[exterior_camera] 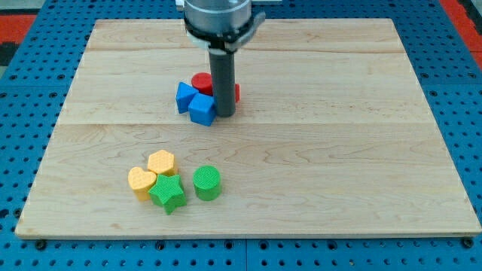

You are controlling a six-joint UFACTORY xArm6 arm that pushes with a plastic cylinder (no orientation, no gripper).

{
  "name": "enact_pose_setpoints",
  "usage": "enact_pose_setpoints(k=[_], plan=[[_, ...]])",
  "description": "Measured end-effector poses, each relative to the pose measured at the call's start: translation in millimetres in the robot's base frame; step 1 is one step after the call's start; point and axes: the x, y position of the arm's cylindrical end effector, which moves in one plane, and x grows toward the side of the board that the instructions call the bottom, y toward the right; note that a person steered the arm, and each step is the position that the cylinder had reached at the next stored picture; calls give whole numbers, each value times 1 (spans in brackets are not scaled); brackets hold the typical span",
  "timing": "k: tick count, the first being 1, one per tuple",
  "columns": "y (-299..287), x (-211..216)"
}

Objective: Push the red star to the top center of the board

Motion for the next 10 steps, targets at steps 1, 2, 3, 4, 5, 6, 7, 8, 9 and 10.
enact_pose_setpoints(k=[1,2,3,4,5,6,7,8,9,10], plan=[[-10,-45],[-16,-91],[-18,-127],[-11,-141],[-7,-100],[27,-116],[19,-146],[19,-70],[21,-18],[-26,-11]])
